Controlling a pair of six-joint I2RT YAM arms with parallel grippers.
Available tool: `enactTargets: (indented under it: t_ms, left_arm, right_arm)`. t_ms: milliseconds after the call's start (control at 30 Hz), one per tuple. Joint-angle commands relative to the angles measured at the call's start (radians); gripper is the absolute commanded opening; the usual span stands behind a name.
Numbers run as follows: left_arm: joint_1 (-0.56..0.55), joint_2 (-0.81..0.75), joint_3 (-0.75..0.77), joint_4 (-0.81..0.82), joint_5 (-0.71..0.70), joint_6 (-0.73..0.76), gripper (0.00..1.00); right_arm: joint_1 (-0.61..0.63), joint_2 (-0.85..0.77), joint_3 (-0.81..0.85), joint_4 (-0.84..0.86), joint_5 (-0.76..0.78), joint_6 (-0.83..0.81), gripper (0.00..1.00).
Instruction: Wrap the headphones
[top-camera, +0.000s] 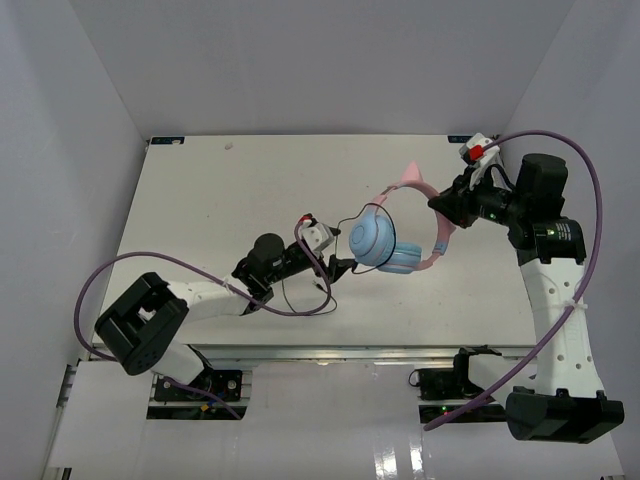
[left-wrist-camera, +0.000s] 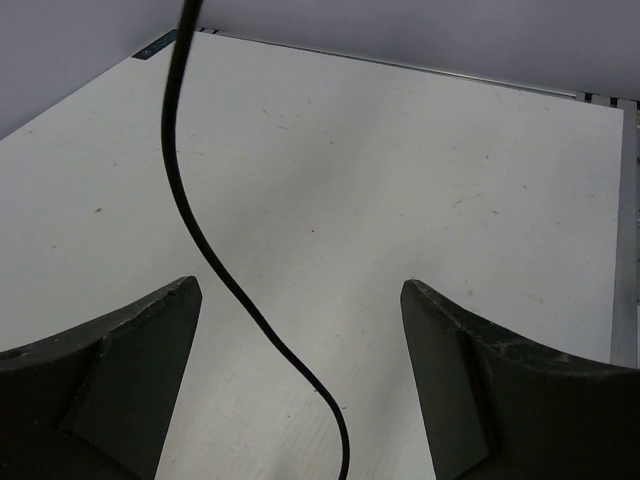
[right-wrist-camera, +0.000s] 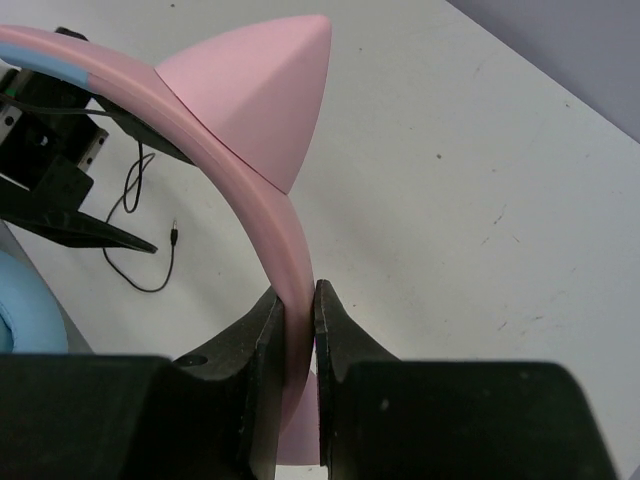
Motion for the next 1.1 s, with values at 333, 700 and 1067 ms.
enactTargets:
  t_ms: [333, 700, 1067]
  left_arm:
    - [-0.007, -0.06, -0.105, 0.136, -0.143, -0.035, 0.42]
    - [-0.062, 0.017, -0.003, 0.135, -0.202, -0.139, 0.09]
    - [-0.151, 0.128, 0.21, -0.05, -0.281, -0.162, 0.08]
  right_arm:
    - [-0.002, 0.041, 0.167, 0.134, -0.077, 0.371, 0.08]
    - [0.097, 0.079, 0.069, 0.311, 0.249, 0.701, 0.08]
    - [0.275, 0.131, -0.055, 0.471, 0.95, 0.763, 0.08]
